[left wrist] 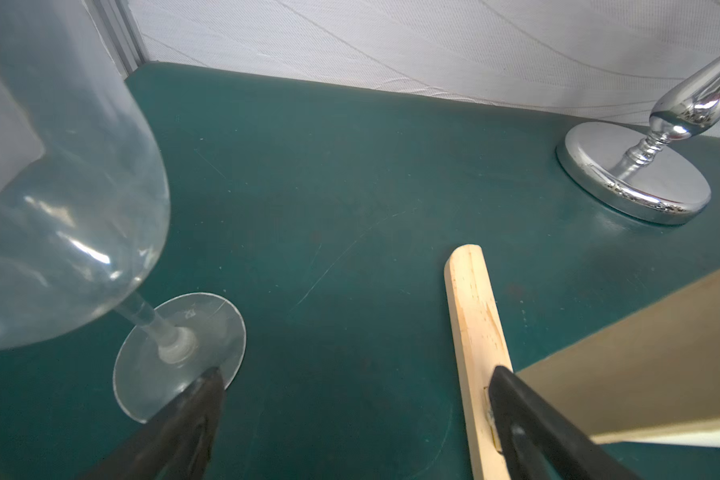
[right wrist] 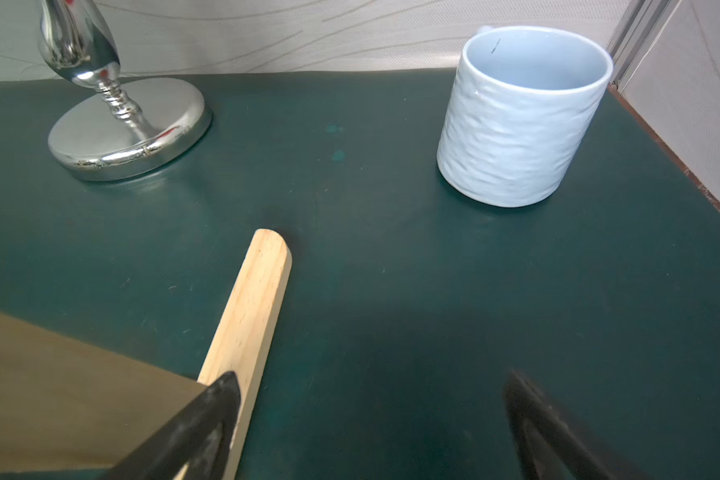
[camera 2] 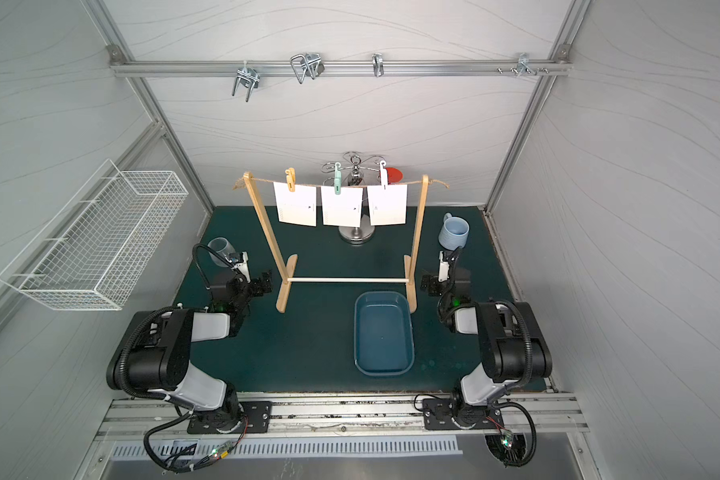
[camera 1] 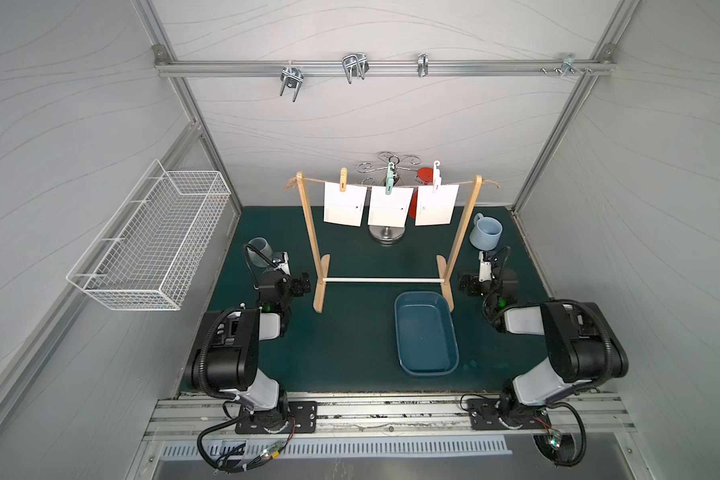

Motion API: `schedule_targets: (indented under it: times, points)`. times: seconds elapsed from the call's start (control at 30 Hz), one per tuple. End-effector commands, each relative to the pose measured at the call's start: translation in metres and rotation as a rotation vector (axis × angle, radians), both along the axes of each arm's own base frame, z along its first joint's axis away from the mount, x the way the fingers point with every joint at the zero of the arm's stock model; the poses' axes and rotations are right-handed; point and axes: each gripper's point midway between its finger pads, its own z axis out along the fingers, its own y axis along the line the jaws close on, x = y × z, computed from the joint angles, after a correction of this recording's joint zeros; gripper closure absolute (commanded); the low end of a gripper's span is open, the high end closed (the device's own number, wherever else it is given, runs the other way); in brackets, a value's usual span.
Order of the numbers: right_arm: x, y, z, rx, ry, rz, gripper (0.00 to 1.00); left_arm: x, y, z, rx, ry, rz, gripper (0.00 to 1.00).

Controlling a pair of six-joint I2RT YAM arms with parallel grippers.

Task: Remove the postcards from the strings
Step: Pinch the postcard on the clothesline.

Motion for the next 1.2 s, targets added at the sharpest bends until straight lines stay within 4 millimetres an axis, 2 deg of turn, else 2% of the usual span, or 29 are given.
schedule_targets:
  times: [0.0, 1.0, 1.03, 1.1, 1.17]
  points:
    - [0.006, 0.001, 0.007, -0.011, -0.026, 0.003, 0.01, 0.007, 0.002, 0.011, 0.01, -0.046, 0.001, 0.01]
    - [0.006, 0.002, 0.006, -0.01, -0.022, 0.004, 0.01, 0.007, 0.002, 0.011, 0.013, -0.045, 0.001, 0.01]
    - [0.006, 0.002, 0.006, -0.01, -0.021, 0.006, 0.01, 0.007, 0.002, 0.01, 0.012, -0.045, 0.001, 0.03]
    - [0.006, 0.002, 0.006, -0.009, -0.024, 0.008, 0.01, 0.007, 0.003, 0.011, 0.013, -0.049, 0.008, 0.13]
    - [0.005, 0.002, 0.009, -0.009, -0.04, 0.008, 0.1, 0.004, 0.018, 0.021, 0.013, -0.07, 0.099, 0.17]
